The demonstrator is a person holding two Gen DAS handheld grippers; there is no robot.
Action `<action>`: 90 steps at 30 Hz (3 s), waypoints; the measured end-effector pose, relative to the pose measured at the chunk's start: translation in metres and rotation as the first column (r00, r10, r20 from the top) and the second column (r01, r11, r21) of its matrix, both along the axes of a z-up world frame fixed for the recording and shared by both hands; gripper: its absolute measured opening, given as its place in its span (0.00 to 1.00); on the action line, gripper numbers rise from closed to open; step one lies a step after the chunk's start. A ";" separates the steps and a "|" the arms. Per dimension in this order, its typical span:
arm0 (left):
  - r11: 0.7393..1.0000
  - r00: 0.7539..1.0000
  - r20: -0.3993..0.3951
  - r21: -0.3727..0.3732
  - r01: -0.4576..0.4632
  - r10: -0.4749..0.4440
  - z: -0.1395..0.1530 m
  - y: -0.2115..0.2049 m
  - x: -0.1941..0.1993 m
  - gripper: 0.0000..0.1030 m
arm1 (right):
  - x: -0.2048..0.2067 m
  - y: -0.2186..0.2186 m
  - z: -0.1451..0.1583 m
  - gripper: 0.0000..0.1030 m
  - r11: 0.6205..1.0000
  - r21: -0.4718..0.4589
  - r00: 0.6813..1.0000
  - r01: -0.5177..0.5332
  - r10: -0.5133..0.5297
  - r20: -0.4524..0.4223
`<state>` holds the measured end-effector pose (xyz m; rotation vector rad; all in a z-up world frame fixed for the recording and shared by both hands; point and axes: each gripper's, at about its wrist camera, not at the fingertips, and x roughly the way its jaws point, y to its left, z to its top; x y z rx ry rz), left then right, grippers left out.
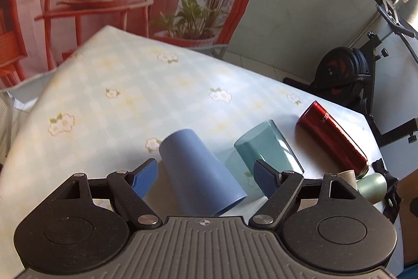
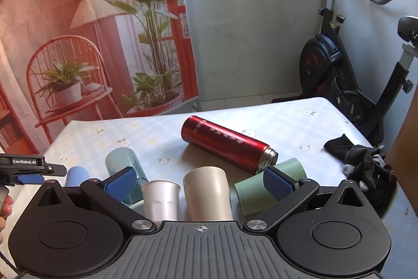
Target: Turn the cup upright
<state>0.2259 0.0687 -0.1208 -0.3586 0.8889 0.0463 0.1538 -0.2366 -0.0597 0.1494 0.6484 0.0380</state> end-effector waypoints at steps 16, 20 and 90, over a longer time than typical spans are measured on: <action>0.999 0.992 -0.119 -0.032 -0.043 0.039 -0.032 -0.002 0.032 0.80 | 0.004 -0.003 -0.009 1.00 1.000 0.019 1.000 -0.003 0.003 -0.026; 0.999 0.987 -0.156 -0.025 -0.033 0.028 -0.040 -0.003 0.034 0.79 | 0.003 -0.003 -0.007 1.00 1.000 0.024 1.000 -0.009 0.010 -0.022; 0.980 0.983 0.186 0.194 -0.039 0.002 0.029 0.022 -0.150 0.79 | -0.087 0.121 -0.044 0.99 0.963 -0.003 0.961 -0.270 0.269 -0.068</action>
